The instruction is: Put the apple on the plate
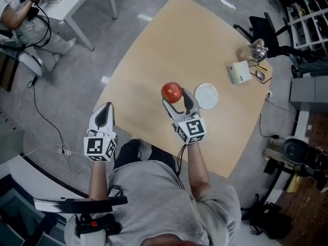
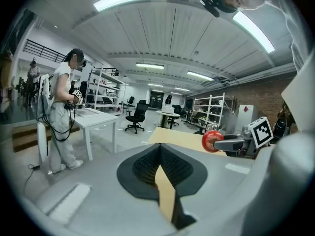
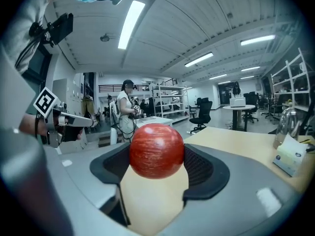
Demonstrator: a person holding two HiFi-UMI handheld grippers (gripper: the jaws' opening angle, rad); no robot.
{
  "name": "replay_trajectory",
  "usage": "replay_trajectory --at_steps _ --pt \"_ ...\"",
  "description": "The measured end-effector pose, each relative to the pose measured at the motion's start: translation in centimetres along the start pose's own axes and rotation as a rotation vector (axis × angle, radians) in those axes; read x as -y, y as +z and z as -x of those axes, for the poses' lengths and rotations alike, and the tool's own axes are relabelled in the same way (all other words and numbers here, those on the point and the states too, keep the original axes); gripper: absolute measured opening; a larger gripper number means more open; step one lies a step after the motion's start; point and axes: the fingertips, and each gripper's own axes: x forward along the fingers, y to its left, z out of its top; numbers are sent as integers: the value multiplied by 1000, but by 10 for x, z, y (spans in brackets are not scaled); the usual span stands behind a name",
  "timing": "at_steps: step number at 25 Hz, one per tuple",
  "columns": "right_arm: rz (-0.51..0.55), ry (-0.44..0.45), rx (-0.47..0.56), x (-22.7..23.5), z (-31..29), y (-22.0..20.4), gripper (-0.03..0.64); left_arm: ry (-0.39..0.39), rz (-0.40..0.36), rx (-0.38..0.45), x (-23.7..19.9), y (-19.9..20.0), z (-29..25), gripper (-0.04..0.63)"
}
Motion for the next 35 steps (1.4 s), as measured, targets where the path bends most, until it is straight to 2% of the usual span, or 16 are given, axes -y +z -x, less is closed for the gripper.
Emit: replay_trajectory --at_steps 12,21,35 --pt "-35 -165 7 56 52 -7 341 -136 -27 -23 54 4 -41 20" --pt "-77 -283 -4 106 88 -28 341 -226 -49 -57 100 -5 -71 20" --pt "-144 -392 -33 166 115 -74 342 -272 -75 -126 138 -26 -99 20"
